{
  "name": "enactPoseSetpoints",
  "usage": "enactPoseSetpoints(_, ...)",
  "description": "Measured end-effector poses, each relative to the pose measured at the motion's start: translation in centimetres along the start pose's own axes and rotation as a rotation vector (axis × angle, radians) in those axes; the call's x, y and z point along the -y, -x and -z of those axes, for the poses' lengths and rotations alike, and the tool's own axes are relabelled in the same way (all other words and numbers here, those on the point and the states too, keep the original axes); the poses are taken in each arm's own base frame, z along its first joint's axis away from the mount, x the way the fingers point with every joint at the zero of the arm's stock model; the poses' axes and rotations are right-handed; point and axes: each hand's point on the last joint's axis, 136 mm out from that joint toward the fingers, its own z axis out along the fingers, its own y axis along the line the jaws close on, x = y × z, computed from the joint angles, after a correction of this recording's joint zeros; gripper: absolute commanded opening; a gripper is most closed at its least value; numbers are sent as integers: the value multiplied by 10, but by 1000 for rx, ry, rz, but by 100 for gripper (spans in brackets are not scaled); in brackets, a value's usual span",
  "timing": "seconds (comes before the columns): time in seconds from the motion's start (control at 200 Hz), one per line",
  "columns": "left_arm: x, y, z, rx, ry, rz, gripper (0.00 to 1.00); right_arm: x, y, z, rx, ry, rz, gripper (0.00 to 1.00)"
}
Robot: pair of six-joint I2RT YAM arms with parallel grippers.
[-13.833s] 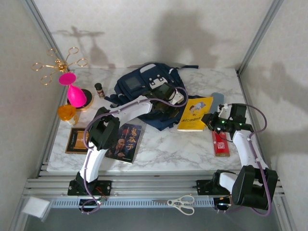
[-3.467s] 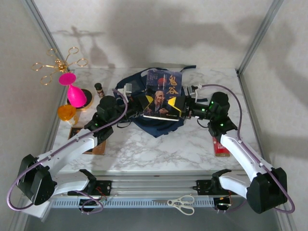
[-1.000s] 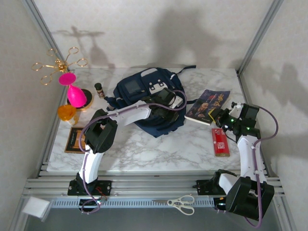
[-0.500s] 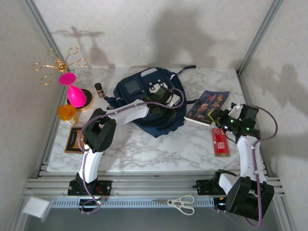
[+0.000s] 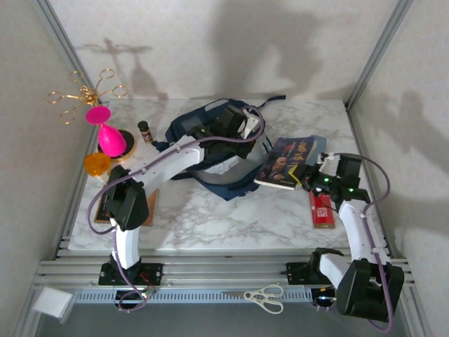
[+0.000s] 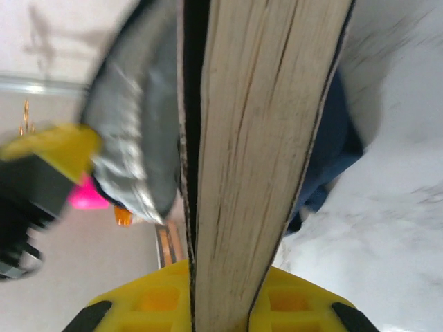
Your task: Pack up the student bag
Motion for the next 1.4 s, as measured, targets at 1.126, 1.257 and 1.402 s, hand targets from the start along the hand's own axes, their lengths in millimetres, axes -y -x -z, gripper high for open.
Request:
enactPoseSetpoints(1.126,-31,50,59,135,206,-9,0,-6,15,-161,-86,-305,344,67)
enactPoseSetpoints(1.257,-31,50,58,135,203,-9,0,-2,-20,-171,-152,-345,399,59)
enactPoseSetpoints(1.402,-30,49,58,134,200,-9,0,31,-54,-187,-269,-422,413,52)
